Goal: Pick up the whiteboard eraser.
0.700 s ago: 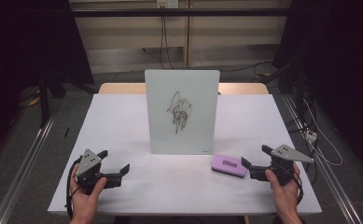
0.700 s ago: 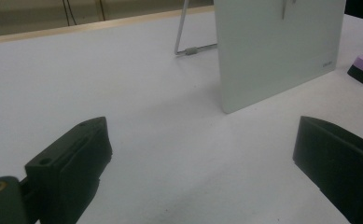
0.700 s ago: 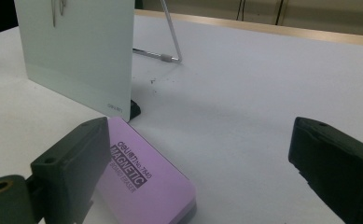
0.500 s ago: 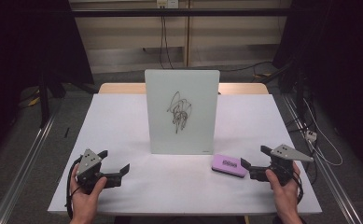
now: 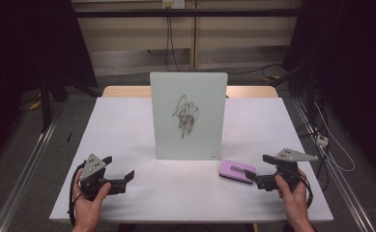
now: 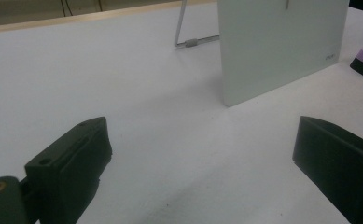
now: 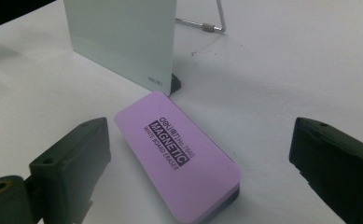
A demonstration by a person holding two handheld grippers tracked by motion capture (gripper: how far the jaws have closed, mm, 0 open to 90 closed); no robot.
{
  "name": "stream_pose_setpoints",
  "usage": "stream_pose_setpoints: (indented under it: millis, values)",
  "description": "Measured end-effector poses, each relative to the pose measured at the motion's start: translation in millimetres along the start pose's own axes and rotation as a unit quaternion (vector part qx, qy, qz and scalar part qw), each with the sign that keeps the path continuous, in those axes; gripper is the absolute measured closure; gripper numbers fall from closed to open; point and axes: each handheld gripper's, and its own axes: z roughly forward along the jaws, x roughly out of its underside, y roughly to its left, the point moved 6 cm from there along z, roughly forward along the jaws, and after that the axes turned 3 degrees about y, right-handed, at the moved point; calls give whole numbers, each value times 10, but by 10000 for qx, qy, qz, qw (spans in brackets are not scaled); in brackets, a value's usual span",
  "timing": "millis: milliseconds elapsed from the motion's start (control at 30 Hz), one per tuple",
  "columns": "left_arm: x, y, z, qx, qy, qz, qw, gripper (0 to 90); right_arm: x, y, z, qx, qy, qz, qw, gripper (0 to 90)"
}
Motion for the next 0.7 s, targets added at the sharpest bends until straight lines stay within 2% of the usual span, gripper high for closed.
stream_pose_setpoints:
  millis: [67,167,200,267,333,433,467,500,567,700]
  values:
    - [2,2,-1,6,-12,-10,10000,42,-15,26,20,-53,112,-114,9999,65]
    - [3,5,-2,15,-16,6,10000,42,-17,39,38,-97,223,-135,9996,69]
    - [2,4,-2,19,-20,17,10000,42,-10,54,56,-121,379,-185,9990,83]
    - [4,5,-3,22,-11,38,10000,42,-15,63,60,-139,398,-199,9989,87]
    - [6,7,-1,25,3,41,10000,42,-41,100,65,-288,587,-384,9971,105]
    - [8,14,6,8,13,15,10000,42,-64,113,80,-357,684,-456,9960,102]
    - [11,17,7,-1,22,21,10000,42,-72,118,92,-390,744,-495,9952,109]
    - [14,19,8,-10,27,27,10000,42,-93,119,128,-410,900,-621,9932,115]
    - [16,17,14,-5,30,36,10000,42,-108,120,143,-402,963,-666,9923,116]
    - [12,10,16,-8,42,51,10000,42,-187,136,187,-460,1205,-945,9871,141]
